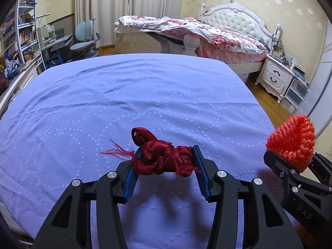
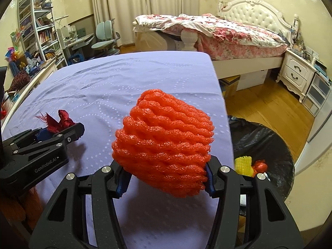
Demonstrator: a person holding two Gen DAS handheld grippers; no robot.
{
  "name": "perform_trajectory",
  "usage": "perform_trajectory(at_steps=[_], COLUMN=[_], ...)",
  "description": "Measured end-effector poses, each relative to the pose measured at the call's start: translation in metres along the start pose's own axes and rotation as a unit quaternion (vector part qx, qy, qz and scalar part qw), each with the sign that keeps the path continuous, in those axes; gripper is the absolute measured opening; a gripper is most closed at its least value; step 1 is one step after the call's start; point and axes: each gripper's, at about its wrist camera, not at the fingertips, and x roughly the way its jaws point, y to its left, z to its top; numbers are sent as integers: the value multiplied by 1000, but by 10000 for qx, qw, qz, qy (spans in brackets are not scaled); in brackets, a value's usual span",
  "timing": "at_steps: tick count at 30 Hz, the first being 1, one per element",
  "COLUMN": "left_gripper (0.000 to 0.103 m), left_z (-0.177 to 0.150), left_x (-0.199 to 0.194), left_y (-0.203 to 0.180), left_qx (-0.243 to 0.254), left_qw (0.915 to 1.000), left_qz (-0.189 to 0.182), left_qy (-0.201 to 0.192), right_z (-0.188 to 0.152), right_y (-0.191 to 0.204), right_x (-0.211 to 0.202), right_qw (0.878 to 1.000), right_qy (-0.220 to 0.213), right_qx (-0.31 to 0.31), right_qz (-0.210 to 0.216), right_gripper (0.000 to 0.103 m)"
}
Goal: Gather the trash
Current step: 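Carry the red bag in the left gripper and orange net in the right over the bin, then open the left gripper to drop the red bag while the right drops the orange net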
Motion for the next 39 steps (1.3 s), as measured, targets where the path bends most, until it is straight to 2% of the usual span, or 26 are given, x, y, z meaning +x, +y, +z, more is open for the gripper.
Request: perform_trajectory(at_steps=[15, 28, 39], left_gripper=[49, 49, 49], left_z=[8, 17, 23], left_x=[1, 12, 32], left_y=[-66, -139, -182], left_qx=[511, 1075, 1355], left_qw=[9974, 9891, 9850], left_qz=[-477, -989, -1065], left_qy=[-151, -182, -123], right_z=[-6, -14, -16], right_y=[-70, -136, -173], right_x=[-19, -28, -22], right_qw=[9951, 9851, 9809], right_qy=[-252, -314, -270], right_qx=[679, 1190, 1355], right_qz=[-679, -1205, -1367], right_gripper=[54, 55, 56])
